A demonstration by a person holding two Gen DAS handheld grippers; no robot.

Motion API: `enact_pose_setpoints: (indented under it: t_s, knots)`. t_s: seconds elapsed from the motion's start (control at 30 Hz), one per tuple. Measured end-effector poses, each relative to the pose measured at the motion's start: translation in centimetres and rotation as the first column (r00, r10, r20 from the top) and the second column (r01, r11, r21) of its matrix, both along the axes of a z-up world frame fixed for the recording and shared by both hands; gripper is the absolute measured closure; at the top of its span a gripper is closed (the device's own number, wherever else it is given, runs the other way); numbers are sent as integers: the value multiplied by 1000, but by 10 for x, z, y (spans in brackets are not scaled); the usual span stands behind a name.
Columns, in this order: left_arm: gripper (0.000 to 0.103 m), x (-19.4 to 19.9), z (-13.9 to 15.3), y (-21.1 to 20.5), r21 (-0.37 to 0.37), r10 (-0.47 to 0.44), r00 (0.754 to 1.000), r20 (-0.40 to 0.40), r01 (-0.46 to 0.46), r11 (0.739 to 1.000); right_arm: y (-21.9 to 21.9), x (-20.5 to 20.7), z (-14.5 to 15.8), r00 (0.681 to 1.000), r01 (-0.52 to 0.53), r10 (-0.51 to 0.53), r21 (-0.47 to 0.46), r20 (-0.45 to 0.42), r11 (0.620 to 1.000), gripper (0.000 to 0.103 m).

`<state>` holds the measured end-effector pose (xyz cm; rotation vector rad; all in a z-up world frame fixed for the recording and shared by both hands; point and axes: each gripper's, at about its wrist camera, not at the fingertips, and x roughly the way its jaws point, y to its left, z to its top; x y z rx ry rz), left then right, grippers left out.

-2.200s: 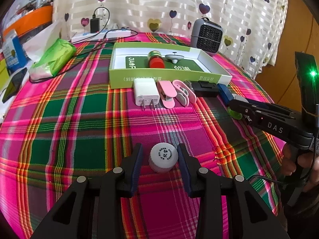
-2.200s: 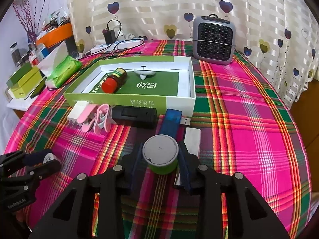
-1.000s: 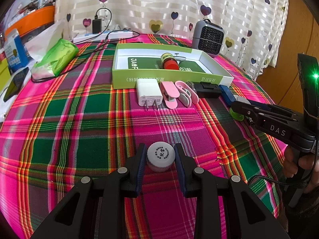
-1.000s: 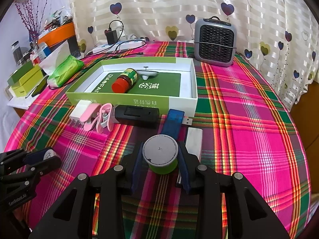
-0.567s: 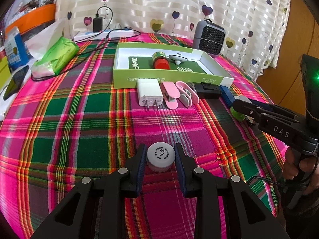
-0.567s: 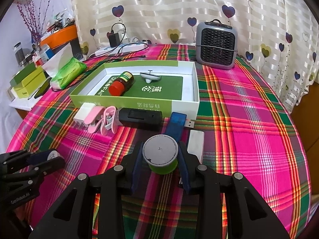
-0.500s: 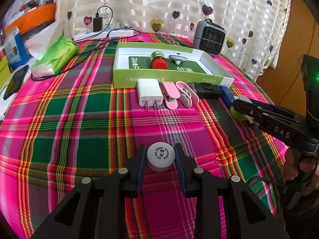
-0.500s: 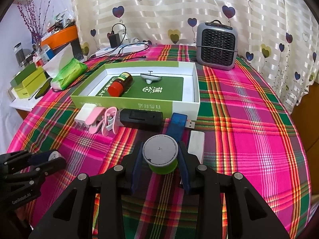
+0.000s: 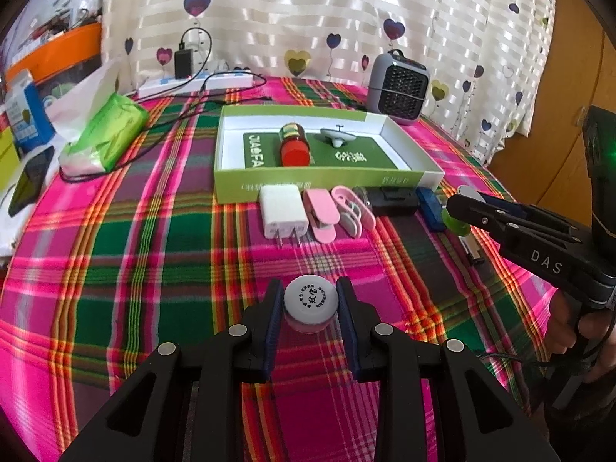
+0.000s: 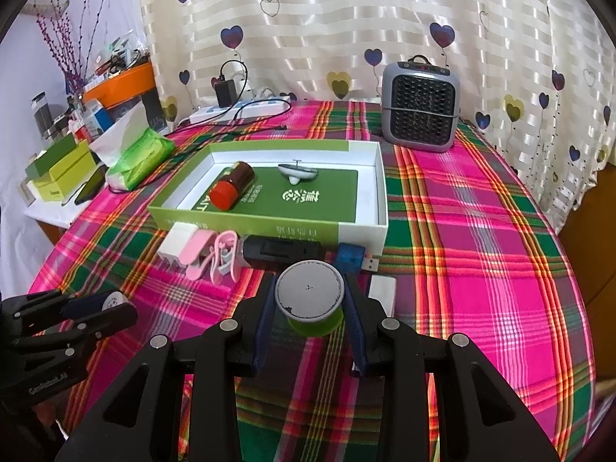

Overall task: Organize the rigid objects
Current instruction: 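Lift the white cap with the left tool while the right tool lifts the round stand, then carry the white cap over the white box with the left tool while the right tool carries the stand there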

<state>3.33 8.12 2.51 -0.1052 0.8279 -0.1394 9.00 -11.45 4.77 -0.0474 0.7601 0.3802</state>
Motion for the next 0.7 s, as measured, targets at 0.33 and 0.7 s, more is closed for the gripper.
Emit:
enact_pose_setpoints:
  t_s: [0.33, 0.7]
  knots:
    - [76, 16, 17, -1, 5, -11, 1000, 23, 11, 1000, -1, 11, 14, 1000, -1, 0, 13, 19, 1000, 68]
    - [76, 56, 35, 5, 0, -14, 999, 49, 14, 1000, -2, 38, 27, 999, 5, -6, 26, 36, 1000, 68]
